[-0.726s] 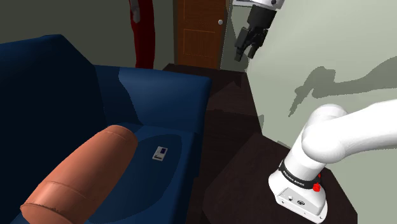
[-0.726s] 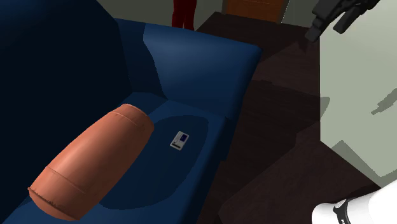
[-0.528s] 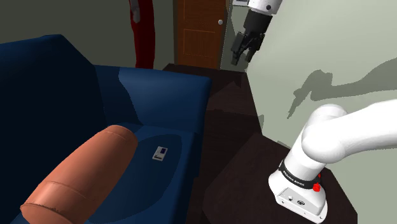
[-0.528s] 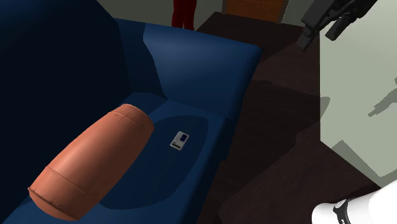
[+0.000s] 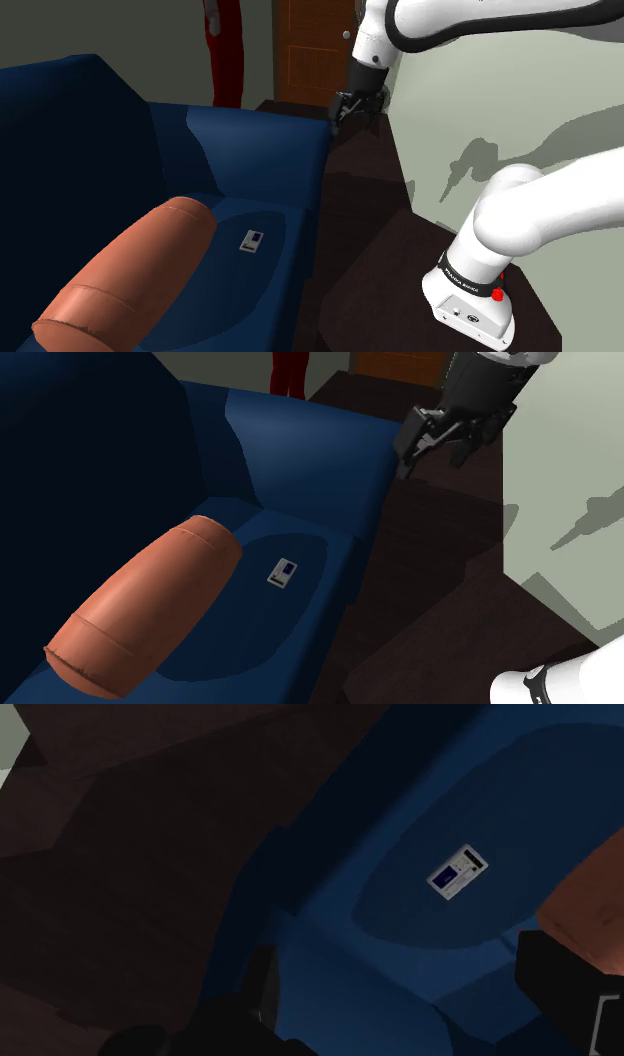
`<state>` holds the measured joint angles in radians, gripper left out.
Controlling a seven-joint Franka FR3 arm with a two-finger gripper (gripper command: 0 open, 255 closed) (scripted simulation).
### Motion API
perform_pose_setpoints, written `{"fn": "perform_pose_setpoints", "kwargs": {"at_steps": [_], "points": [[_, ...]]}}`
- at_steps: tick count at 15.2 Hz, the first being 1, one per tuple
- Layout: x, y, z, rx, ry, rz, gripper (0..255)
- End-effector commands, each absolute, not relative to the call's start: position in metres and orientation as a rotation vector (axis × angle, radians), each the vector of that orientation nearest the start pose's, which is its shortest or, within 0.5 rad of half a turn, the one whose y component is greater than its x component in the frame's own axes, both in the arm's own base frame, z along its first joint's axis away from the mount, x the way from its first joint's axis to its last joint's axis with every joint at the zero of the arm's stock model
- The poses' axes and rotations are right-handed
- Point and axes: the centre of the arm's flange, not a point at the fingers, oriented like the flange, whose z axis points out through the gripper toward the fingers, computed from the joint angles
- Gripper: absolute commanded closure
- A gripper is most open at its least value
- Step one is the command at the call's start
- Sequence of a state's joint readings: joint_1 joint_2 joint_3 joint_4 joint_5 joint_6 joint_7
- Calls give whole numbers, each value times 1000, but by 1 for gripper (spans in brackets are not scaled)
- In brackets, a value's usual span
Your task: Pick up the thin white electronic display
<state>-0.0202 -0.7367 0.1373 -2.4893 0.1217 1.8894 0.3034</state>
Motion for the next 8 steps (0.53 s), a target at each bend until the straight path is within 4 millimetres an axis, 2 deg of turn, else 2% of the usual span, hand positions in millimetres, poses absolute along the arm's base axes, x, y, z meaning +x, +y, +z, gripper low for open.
{"fn": "perform_pose_setpoints", "kwargs": {"at_steps": [1,8], "points": [[351,70,516,-3054,444,-186,0],[388,115,443,-3022,657,-150,0]]}}
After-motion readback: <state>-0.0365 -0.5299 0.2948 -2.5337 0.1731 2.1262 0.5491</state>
